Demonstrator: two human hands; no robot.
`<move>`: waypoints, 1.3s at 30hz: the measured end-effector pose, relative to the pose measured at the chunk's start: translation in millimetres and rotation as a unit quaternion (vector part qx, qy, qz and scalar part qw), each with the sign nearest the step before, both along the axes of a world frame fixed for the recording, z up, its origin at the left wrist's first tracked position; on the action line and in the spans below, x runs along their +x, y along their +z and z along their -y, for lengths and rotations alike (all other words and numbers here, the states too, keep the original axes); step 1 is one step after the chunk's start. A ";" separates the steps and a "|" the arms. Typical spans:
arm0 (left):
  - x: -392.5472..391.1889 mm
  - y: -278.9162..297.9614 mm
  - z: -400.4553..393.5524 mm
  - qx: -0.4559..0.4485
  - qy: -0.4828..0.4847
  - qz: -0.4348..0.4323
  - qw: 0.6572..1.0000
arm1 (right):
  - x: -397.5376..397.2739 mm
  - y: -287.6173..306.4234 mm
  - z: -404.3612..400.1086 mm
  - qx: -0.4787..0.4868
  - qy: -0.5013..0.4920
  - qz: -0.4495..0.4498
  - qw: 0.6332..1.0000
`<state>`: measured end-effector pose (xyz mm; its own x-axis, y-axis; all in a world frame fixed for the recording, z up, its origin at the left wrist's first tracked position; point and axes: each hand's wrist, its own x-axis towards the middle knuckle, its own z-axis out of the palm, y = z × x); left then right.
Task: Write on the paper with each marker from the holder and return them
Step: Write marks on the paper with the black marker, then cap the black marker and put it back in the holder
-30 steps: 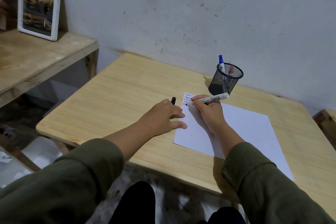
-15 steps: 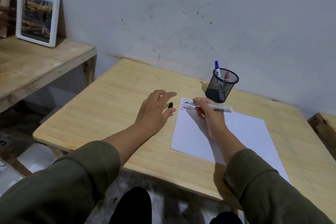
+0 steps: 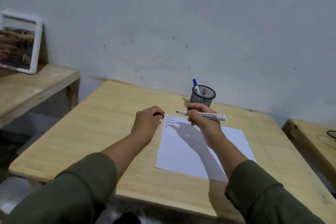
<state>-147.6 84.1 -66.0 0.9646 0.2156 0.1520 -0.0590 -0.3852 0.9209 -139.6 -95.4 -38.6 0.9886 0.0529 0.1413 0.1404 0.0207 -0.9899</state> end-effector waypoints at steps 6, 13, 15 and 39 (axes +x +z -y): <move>6.2 37.6 17.1 -0.063 -0.005 0.054 0.997 | -3.6 20.6 7.5 -0.004 -0.011 0.005 1.000; 10.9 48.0 27.3 -0.028 -0.020 0.071 0.997 | -7.6 36.6 13.7 0.002 -0.010 0.013 1.000; 10.7 49.5 29.0 -0.029 -0.024 0.075 0.996 | -7.8 39.0 14.8 0.004 -0.008 0.015 1.000; 8.5 58.3 35.6 -0.129 -0.124 0.063 0.982 | -9.5 50.8 18.1 0.028 0.025 0.001 0.999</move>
